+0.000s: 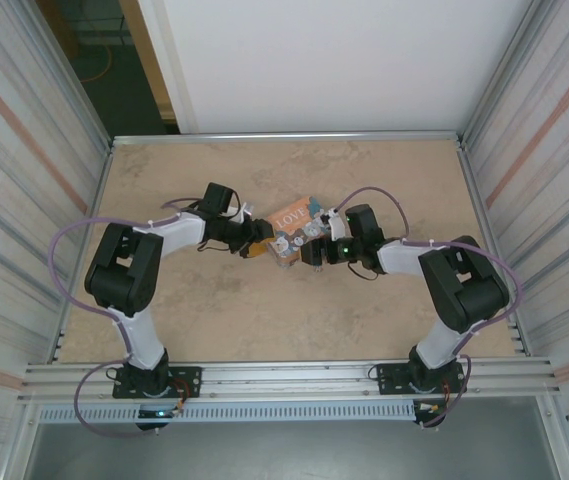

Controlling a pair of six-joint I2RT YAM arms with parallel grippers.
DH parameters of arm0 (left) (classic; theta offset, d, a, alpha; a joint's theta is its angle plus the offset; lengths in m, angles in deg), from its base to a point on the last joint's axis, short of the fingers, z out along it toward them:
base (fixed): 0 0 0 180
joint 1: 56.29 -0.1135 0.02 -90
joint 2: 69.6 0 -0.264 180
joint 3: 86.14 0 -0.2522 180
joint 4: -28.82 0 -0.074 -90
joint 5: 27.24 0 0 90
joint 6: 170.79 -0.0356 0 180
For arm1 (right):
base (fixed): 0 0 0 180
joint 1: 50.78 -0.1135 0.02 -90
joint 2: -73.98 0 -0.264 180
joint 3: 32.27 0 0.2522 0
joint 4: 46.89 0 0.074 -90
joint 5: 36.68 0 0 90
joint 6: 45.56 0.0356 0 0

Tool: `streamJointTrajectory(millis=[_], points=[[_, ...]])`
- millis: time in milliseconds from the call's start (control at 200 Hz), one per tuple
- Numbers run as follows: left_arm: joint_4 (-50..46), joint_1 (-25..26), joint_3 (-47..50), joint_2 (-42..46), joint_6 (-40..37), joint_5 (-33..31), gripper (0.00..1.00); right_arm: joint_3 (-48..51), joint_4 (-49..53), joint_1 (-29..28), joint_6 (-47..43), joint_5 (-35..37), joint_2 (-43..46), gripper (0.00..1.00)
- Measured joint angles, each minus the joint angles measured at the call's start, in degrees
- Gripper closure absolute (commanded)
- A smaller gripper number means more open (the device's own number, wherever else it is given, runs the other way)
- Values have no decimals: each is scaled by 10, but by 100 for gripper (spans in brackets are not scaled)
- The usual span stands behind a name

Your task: Unlock the padlock with the key

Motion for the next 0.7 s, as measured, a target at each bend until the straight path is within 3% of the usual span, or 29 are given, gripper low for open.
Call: streamJointTrajectory(millis=[316, 696], points=[[1, 0, 0, 0, 0, 1, 49, 0, -7, -1, 0, -9, -1, 43], [1, 0, 0, 0, 0, 1, 49, 4, 1, 0, 0, -14, -1, 55]])
